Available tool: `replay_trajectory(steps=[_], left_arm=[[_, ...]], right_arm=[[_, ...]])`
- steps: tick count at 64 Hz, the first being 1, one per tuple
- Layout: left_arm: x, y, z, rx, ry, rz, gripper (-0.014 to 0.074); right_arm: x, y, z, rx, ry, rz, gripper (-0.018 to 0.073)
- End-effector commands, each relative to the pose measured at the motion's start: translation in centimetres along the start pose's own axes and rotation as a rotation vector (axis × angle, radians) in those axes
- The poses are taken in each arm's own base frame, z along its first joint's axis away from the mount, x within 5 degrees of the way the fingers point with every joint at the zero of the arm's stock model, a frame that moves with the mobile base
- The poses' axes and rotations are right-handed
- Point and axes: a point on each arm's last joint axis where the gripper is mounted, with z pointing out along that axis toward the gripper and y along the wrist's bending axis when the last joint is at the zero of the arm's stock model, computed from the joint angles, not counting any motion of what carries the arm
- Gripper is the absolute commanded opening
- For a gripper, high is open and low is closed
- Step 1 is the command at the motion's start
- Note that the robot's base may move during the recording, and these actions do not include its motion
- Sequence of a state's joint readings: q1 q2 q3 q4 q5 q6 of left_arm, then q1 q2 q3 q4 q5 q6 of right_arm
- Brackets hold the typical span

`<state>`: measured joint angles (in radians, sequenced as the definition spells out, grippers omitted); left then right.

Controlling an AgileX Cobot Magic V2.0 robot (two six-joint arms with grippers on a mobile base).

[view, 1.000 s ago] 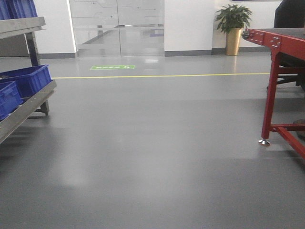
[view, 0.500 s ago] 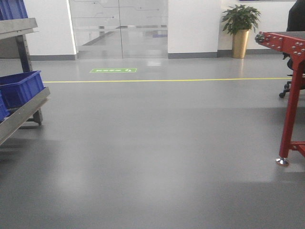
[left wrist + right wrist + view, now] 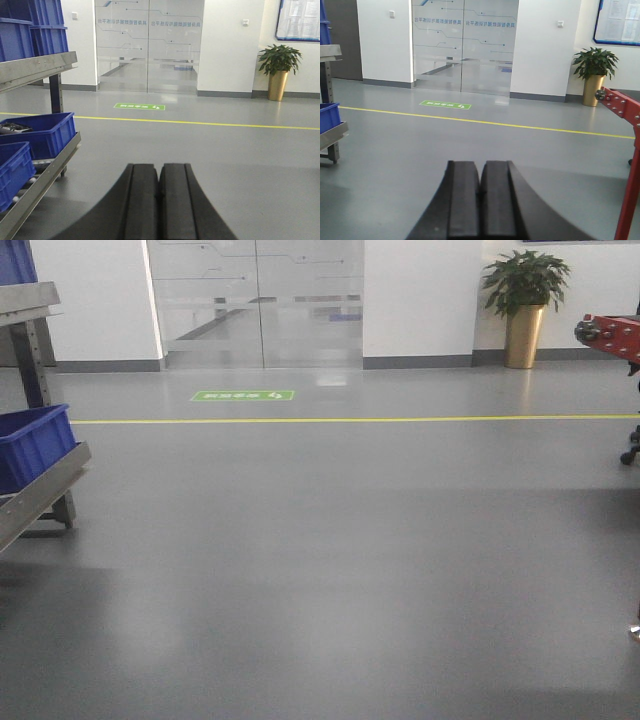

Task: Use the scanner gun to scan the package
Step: 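Drive the base forward and turn toward the red-framed table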

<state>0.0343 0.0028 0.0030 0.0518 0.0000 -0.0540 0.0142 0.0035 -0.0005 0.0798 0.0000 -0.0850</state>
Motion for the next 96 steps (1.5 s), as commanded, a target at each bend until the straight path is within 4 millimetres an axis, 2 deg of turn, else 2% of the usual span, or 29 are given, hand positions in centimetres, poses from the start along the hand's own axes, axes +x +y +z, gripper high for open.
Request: replay_trajectory(steps=[1, 96], left_arm=[[-0.27, 0.0, -0.03, -0.001, -0.023, 0.004, -0.0111], [-0.27, 0.0, -0.03, -0.001, -0.023, 0.004, -0.0111]], right_arm=[[-0.15, -0.05, -0.03, 0.008, -0.019, 0.0, -0.0169], [-0.15, -0.04, -0.03, 0.006, -0.019, 0.0, -0.0169]])
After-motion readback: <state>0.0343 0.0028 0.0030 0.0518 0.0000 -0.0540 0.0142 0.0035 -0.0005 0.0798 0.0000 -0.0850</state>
